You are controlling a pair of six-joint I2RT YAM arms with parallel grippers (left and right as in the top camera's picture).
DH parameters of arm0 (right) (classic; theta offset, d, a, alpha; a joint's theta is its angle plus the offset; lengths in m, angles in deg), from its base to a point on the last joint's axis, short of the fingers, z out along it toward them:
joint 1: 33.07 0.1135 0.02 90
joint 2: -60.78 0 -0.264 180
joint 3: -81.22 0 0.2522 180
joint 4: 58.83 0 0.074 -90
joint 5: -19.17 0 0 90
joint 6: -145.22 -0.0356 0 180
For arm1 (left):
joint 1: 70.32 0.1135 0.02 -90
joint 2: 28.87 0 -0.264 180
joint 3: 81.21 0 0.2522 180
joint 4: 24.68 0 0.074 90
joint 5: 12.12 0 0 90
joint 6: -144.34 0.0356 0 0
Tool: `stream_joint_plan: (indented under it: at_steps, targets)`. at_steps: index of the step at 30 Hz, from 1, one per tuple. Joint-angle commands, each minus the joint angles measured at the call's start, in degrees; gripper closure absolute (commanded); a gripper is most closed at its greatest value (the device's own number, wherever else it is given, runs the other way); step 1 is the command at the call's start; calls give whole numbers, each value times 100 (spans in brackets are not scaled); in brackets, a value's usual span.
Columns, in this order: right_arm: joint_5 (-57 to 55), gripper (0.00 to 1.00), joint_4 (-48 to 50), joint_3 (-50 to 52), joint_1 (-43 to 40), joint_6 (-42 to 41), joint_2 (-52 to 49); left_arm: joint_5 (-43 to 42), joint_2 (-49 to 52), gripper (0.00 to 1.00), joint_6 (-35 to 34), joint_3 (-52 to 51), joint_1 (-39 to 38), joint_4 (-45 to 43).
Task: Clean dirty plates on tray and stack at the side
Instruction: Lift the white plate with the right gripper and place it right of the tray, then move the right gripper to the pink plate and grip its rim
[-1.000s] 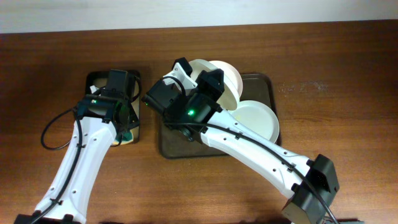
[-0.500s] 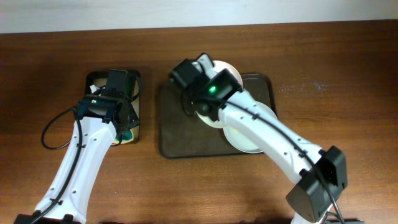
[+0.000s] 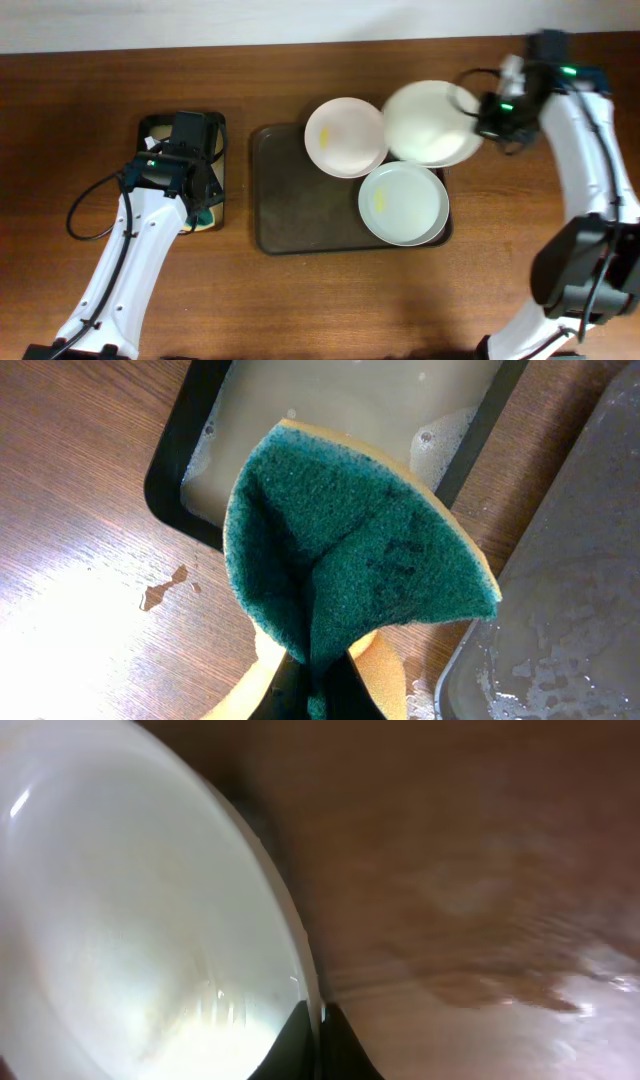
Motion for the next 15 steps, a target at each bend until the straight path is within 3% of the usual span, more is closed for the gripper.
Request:
stream_joint_plan:
  at_steps: [1,6,13,15]
  targets:
    - [407,96,393,570,-828,-50,-63,11,-57,100,50,-2,26,-7]
    - [400,96,1464,1399,-1620,-92,-74,-4,-57,100,50,-2,26,-9]
    - [358,95,2103,1838,-1696,-85,-162,-4,-57,100,50,-2,26,-31]
    - [361,67,2127,1838,-1617,-85,-192,-4,-57,100,50,-2,26,-35]
